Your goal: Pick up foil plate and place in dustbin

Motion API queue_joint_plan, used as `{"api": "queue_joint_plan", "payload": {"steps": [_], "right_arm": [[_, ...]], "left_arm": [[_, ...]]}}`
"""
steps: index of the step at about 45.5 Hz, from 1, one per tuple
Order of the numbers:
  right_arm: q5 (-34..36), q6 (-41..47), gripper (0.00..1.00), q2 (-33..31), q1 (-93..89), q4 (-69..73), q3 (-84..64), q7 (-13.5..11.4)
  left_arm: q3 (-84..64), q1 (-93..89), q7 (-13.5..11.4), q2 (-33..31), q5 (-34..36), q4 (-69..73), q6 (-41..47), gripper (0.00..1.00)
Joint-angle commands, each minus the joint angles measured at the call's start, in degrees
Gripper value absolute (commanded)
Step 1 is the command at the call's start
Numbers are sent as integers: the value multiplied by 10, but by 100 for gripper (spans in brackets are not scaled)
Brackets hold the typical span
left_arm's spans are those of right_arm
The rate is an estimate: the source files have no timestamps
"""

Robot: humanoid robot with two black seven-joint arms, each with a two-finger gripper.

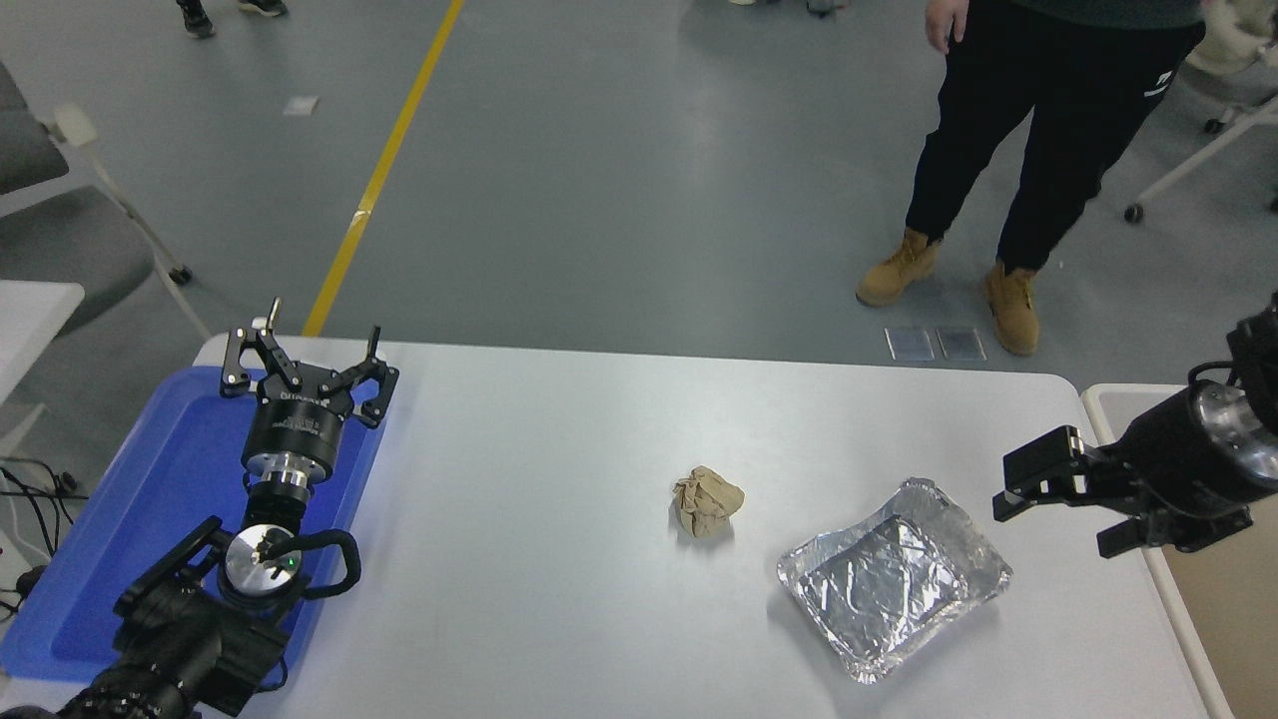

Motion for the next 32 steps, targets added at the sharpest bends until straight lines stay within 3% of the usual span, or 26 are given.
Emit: {"api": "queue_joint_plan", "payload": {"steps": [1, 9, 32], "right_arm": [[19, -84, 100, -15, -112, -11, 50, -29], [35, -131, 100, -12, -169, -33, 83, -60], [92, -137, 100, 19, -275, -92, 180, -61]], "left_arm": [[1, 0, 0, 0, 0, 0, 0, 100], [1, 0, 0, 0, 0, 0, 0, 100], [1, 0, 0, 0, 0, 0, 0, 100]]}}
